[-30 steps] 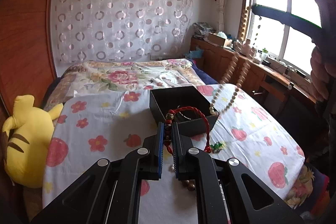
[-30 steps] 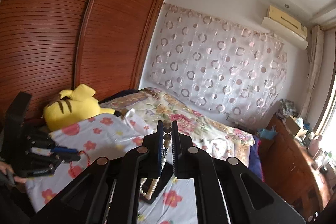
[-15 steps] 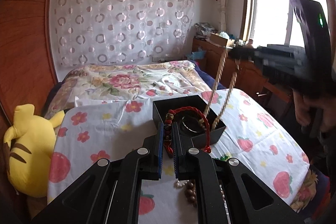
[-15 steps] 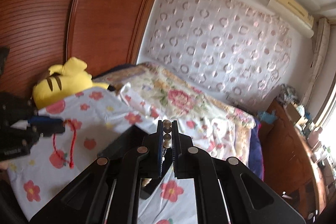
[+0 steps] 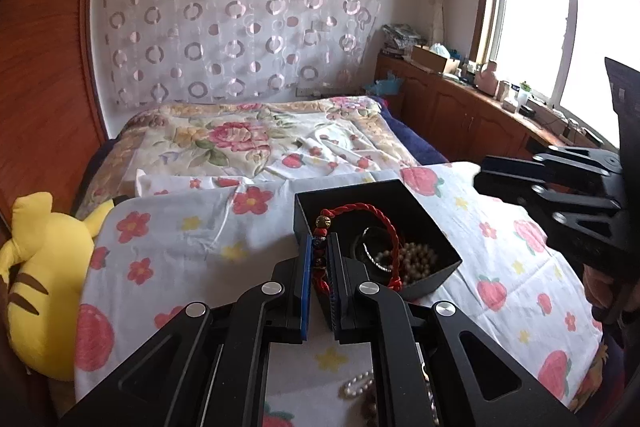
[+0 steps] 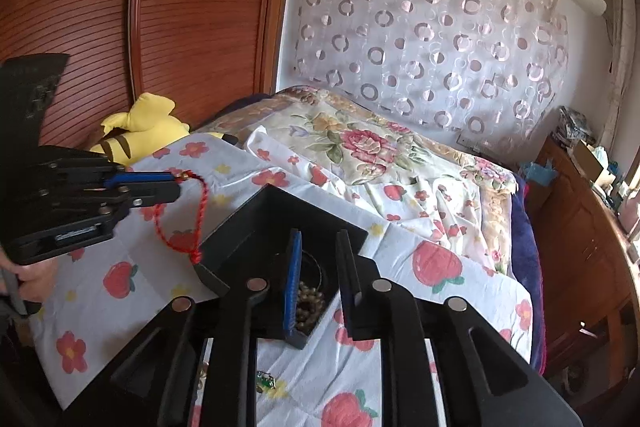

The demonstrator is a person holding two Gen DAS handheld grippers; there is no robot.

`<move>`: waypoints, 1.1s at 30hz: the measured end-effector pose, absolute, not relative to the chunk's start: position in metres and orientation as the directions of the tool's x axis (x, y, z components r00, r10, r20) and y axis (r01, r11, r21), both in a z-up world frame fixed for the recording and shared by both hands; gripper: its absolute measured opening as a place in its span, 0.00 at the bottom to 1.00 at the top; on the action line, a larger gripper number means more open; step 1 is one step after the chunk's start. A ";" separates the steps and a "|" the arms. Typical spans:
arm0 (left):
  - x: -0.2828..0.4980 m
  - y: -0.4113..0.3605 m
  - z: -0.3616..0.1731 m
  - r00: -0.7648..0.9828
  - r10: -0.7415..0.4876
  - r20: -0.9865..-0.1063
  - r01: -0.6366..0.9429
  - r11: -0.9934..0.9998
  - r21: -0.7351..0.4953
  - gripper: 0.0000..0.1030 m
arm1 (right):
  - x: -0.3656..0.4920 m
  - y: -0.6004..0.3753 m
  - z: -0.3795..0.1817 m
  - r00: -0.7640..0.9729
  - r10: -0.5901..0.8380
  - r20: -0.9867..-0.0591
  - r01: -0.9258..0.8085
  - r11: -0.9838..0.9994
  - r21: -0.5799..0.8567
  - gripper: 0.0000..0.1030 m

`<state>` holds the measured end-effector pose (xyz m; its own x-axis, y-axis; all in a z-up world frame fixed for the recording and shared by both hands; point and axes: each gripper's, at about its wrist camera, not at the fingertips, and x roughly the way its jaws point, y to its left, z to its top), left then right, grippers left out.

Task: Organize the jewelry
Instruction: 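Lower the red bracelet into the box with the left tool while the right drops the pearls in, then open the left tool to release the red bracelet and withdraw from the box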

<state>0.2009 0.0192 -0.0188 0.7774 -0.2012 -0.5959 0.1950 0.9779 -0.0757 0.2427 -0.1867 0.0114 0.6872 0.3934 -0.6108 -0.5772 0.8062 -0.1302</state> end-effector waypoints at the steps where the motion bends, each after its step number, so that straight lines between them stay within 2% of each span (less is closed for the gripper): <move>1: 0.204 0.017 -0.020 0.775 -0.200 -0.600 0.196 0.978 -0.073 0.06 | 0.242 -0.189 0.011 0.687 0.395 -0.610 -0.578 0.806 -0.128 0.19; 21: 0.265 -0.016 -0.052 0.717 -0.128 -0.685 0.169 0.986 -0.007 0.07 | 0.215 -0.225 -0.031 0.662 0.405 -0.631 -0.572 0.817 -0.075 0.19; 22: 0.266 -0.016 -0.053 0.715 -0.128 -0.687 0.167 0.986 -0.010 0.10 | 0.215 -0.227 -0.034 0.660 0.404 -0.633 -0.570 0.818 -0.073 0.19; 25: 0.261 -0.015 -0.052 0.725 -0.131 -0.677 0.164 0.986 -0.015 0.35 | 0.215 -0.230 -0.038 0.654 0.404 -0.639 -0.566 0.823 -0.058 0.19; 30: 0.242 -0.010 -0.045 0.745 -0.135 -0.654 0.160 0.987 -0.022 0.44 | 0.213 -0.234 -0.046 0.639 0.413 -0.649 -0.568 0.822 -0.036 0.19; 32: 0.229 -0.005 -0.042 0.758 -0.144 -0.636 0.160 0.987 -0.033 0.57 | 0.210 -0.233 -0.050 0.628 0.422 -0.654 -0.576 0.817 -0.026 0.19; 33: 0.221 -0.002 -0.042 0.763 -0.152 -0.628 0.160 0.986 -0.044 0.61 | 0.209 -0.232 -0.053 0.620 0.427 -0.658 -0.582 0.813 -0.021 0.19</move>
<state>0.2206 -0.0019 -0.0419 0.7635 -0.1524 -0.6276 0.1603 0.9861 -0.0444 0.2089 -0.2318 -0.0526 0.6201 0.4267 -0.6584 -0.5820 0.8129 -0.0214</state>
